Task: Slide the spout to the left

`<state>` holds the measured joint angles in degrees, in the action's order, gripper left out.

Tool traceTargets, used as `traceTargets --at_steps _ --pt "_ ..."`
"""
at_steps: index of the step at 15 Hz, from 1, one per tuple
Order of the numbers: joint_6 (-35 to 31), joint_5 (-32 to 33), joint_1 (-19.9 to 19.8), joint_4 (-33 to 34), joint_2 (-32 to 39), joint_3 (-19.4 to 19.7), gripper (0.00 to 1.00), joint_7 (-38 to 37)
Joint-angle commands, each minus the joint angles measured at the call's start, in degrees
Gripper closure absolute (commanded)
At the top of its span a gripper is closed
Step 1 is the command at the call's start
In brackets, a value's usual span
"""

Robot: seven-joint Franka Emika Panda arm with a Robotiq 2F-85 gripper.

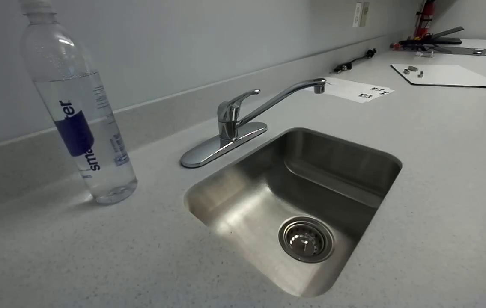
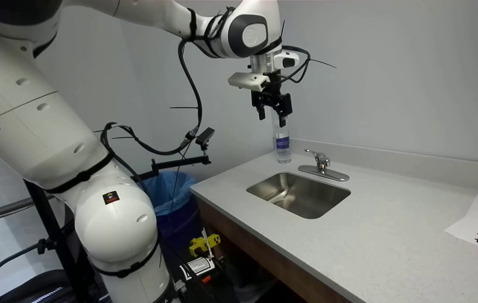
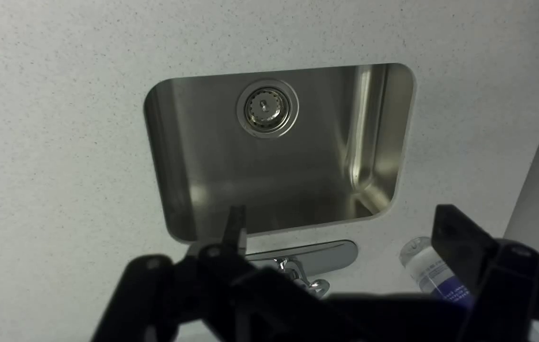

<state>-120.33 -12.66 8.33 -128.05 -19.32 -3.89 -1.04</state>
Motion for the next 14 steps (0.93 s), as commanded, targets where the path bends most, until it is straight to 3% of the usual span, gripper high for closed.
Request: traceTargets --at_steps 1,14 --pt "0.13 -0.16 -0.50 0.10 0.02 -0.45 0.00 0.11" --pt "0.27 -0.19 -0.51 0.51 1.02 -0.26 0.00 0.68"
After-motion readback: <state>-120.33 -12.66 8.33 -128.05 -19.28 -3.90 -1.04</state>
